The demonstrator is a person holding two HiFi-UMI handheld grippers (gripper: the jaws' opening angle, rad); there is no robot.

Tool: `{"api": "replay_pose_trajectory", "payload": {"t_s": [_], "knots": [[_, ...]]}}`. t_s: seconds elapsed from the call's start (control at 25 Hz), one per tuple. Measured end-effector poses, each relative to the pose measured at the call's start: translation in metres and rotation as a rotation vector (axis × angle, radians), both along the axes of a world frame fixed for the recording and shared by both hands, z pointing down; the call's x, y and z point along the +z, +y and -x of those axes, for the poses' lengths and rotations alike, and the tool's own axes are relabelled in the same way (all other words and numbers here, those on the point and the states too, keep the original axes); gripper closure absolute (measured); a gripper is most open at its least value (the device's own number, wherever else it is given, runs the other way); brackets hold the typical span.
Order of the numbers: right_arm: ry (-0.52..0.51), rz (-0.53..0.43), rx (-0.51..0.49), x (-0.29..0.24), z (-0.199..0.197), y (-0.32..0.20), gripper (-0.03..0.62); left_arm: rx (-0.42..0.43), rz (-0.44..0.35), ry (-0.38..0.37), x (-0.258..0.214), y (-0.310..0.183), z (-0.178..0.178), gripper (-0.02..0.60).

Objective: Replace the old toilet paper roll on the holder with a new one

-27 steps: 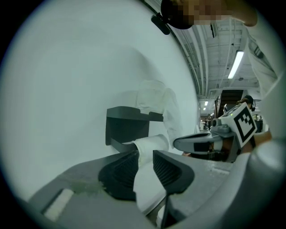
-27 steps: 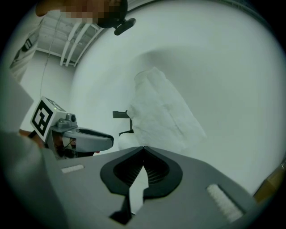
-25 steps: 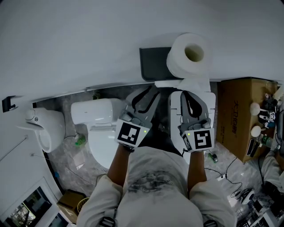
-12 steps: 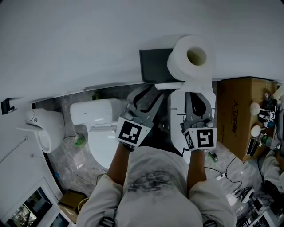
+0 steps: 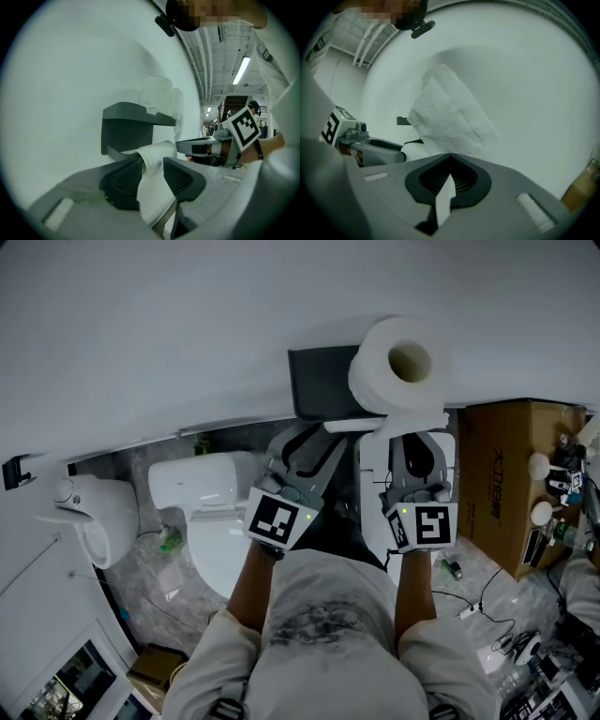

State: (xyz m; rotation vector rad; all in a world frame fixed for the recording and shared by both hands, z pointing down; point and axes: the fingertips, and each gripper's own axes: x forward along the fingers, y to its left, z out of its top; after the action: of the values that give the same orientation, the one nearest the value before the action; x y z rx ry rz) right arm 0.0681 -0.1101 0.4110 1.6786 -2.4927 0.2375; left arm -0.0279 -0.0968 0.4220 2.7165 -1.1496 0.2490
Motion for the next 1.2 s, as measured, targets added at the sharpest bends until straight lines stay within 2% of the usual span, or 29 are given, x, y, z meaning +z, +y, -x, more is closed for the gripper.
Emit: {"api": "replay_pose_trajectory", "payload": {"t_s": [0.48,0.68,0.92,1.2], "knots": [[-0.024,0.001,-0.002,0.003,0.000,-0.010,0.592,0.028,0.029,0.055,0.004,-0.003,-0.008,0.448],[-0.033,0.001,0.004,0.001,-0.003,-0.012,0.592,0.050,0.033,0.082,0.000,-0.003,-0.009,0.503],[-0.054,0.008,0.010,0.002,-0.006,-0.013,0.592,0.040,0.034,0.079,0.003,-0.007,-0.012,0.511],[-0.057,0.008,0.007,0.002,-0.010,-0.015,0.592,0.099,0.022,0.071,0.001,-0.003,-0.019,0.531]]}}
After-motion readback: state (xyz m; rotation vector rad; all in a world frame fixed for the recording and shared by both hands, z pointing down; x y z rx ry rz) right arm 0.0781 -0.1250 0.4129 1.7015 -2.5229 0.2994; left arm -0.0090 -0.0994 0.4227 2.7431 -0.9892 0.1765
